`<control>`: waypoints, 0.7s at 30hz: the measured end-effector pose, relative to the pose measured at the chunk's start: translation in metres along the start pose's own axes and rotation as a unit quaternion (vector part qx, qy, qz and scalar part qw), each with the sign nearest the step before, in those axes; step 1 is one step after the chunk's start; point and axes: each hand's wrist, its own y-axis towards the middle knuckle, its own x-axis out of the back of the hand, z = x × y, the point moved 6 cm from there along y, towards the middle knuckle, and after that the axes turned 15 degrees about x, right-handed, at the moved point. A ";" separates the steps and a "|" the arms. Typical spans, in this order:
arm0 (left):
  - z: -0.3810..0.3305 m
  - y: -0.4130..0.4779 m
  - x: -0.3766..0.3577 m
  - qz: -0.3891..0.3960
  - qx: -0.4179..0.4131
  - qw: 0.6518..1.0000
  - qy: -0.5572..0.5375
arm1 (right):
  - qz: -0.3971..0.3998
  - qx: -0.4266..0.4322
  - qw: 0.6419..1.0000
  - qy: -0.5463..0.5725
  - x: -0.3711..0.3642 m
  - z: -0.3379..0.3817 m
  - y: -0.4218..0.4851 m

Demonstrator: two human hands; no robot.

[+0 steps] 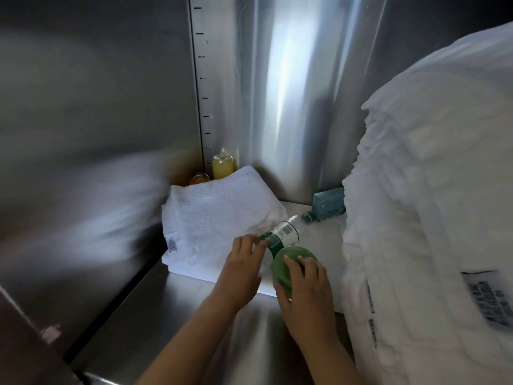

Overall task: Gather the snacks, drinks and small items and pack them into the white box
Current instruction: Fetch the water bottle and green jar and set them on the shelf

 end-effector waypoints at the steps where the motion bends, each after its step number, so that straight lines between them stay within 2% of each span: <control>1: 0.002 -0.003 0.001 0.007 0.003 1.000 0.007 | 0.000 -0.010 1.000 0.018 0.000 -0.001 0.002; 3: 0.006 -0.007 0.000 0.033 0.011 0.999 0.004 | -0.004 -0.029 0.998 0.056 -0.003 -0.003 0.006; 7: 0.006 -0.014 -0.001 0.085 0.045 0.991 -0.096 | -0.010 -0.073 0.991 0.109 -0.014 -0.009 0.007; 10: 0.010 -0.015 0.002 0.043 0.094 0.984 -0.142 | -0.037 -0.051 0.994 0.093 -0.017 -0.012 0.004; 15: 0.014 -0.025 0.005 -0.005 0.141 0.978 -0.152 | -0.065 -0.051 0.992 0.094 -0.016 -0.013 0.002; 21: 0.027 -0.049 0.014 0.000 0.195 0.967 -0.161 | -0.067 -0.037 0.991 0.112 -0.015 -0.009 -0.004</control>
